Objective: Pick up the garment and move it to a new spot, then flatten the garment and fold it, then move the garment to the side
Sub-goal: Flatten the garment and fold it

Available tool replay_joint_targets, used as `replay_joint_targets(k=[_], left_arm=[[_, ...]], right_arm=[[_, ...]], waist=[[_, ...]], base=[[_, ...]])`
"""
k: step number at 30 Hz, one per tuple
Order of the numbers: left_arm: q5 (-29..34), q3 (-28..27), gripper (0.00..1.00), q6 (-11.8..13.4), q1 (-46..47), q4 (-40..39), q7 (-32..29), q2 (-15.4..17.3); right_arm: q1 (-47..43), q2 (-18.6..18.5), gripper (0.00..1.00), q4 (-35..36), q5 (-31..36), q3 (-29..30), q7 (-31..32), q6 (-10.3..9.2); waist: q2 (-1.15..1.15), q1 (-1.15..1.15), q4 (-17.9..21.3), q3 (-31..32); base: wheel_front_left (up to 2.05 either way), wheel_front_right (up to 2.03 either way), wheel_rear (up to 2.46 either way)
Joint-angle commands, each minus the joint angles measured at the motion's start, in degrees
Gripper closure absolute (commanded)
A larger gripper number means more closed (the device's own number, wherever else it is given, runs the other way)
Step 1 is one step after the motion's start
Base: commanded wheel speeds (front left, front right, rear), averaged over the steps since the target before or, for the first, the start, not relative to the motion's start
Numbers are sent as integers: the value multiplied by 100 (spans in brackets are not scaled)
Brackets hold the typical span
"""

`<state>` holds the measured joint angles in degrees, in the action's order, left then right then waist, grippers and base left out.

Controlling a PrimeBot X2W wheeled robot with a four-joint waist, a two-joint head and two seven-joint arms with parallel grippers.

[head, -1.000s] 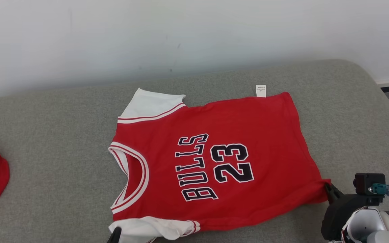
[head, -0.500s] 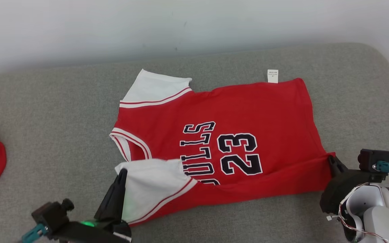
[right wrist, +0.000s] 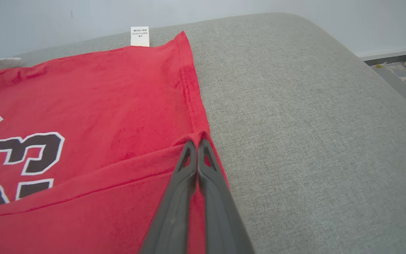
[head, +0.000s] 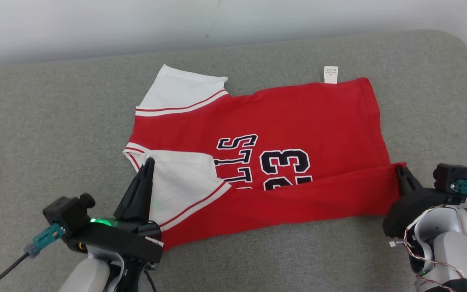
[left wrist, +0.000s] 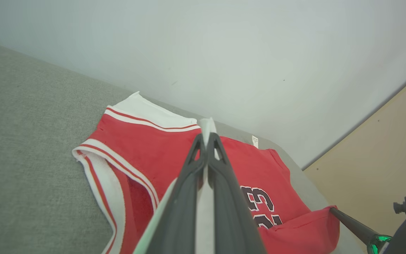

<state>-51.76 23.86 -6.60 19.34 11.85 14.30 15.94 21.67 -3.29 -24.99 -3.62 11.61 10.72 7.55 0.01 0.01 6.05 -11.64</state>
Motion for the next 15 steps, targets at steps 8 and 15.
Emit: replay_joint_targets(k=[8, 15], left_arm=[[431, -5, 100, 59, 502, 231, 70, -65], [574, -83, 100, 77, 761, 363, 82, -99]], right_arm=[[294, 36, 100, -77, 45, 174, -349, -12], [475, 42, 100, -212, 17, 163, -548, -12]], waist=[[-1, -1, 100, -293], [-1, -1, 124, -445]], base=[[0, 0, 0], [0, 0, 0]])
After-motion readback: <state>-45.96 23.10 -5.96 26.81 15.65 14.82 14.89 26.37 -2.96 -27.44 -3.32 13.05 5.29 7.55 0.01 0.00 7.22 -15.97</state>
